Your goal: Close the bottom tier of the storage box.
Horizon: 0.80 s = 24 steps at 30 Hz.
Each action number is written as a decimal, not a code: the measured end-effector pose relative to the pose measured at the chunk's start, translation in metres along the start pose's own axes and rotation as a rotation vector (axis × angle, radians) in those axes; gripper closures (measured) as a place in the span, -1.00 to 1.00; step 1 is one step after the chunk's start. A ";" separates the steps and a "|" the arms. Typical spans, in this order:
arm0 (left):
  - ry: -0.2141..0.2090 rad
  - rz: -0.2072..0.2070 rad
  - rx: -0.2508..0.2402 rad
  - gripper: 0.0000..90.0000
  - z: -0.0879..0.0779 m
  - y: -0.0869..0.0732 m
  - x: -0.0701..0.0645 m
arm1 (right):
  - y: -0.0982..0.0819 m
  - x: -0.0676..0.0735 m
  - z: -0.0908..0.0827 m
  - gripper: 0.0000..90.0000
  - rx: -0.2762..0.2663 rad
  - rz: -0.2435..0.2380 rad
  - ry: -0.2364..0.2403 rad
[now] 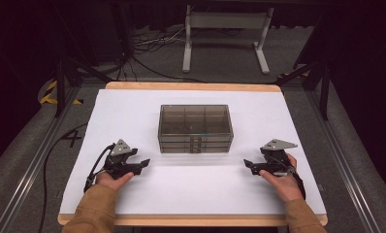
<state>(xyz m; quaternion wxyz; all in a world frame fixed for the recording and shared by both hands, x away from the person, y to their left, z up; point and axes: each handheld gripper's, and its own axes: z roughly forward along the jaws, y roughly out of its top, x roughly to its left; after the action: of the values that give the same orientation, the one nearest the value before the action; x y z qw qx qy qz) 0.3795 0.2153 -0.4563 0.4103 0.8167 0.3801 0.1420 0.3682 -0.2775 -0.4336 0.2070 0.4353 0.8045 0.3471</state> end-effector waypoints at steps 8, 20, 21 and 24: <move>-0.003 -0.001 -0.003 -0.26 0.000 0.000 0.000 | -0.006 0.003 0.005 -0.59 0.022 -0.003 -0.003; -0.004 0.000 -0.003 -0.26 0.000 0.000 0.000 | -0.010 0.009 0.008 -0.59 0.022 -0.003 -0.011; -0.003 -0.001 -0.006 -0.26 0.000 0.000 0.000 | -0.011 0.009 0.008 -0.60 0.018 -0.001 -0.012; -0.003 0.001 -0.005 -0.26 0.000 0.000 0.000 | -0.012 0.009 0.009 -0.61 0.010 -0.001 -0.014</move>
<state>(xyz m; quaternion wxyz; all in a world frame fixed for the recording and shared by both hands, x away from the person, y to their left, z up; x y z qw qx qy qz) 0.3794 0.2153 -0.4562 0.4126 0.8162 0.3787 0.1420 0.3620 -0.2707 -0.4483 0.2104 0.4383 0.8050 0.3400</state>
